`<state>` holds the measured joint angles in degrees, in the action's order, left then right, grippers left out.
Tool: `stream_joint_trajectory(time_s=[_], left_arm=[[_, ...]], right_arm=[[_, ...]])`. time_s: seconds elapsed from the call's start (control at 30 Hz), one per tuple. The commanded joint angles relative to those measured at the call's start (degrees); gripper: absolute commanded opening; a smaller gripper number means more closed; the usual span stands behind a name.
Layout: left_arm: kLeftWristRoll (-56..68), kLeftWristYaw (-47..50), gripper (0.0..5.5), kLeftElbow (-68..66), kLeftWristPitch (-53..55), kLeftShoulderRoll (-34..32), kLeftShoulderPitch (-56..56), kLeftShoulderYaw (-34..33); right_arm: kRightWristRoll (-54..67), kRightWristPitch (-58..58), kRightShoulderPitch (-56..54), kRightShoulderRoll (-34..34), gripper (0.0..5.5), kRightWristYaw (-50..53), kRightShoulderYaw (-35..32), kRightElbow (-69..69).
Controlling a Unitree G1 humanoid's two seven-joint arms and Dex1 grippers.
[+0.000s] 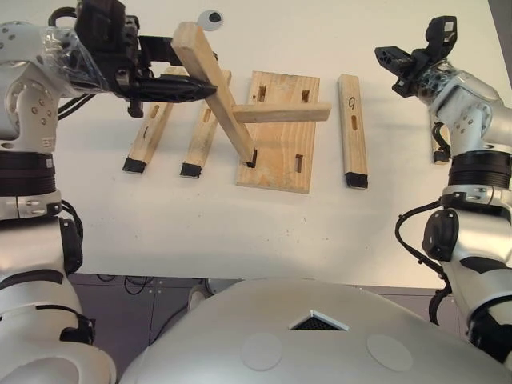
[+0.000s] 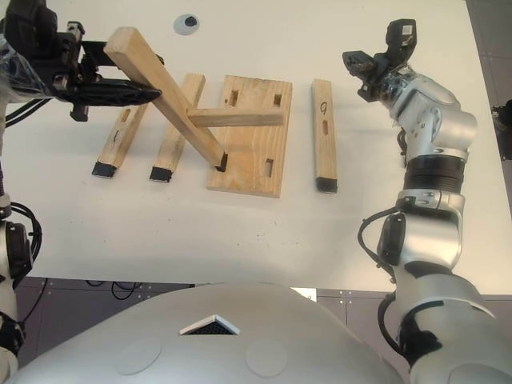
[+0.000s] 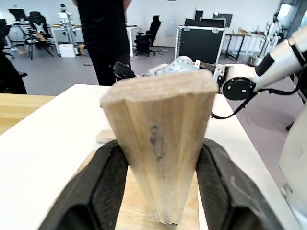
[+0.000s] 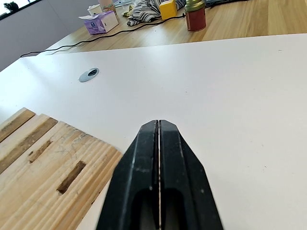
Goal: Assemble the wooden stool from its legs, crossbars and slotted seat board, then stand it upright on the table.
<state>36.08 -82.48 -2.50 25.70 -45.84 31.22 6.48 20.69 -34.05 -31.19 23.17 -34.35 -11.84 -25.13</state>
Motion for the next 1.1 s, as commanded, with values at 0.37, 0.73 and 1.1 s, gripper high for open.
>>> stream_joint_trajectory(time_s=[0.37,0.73,1.1], left_arm=[[-13.8,26.7,1.99,19.3,6.7,-5.1,-17.8,6.9],[-10.8,22.4,3.35,14.1,5.9,-5.6,-7.8,3.1],[-22.5,43.4,3.84,7.7,16.9,0.1,-19.5,-4.2]], right_arm=[[2.8,-1.0,6.5,-3.2,0.0,4.7,-2.0,6.7],[3.2,-0.6,5.9,-3.6,0.0,4.4,-1.7,5.6],[6.1,-1.0,11.2,-6.2,0.0,10.1,-5.5,13.9]])
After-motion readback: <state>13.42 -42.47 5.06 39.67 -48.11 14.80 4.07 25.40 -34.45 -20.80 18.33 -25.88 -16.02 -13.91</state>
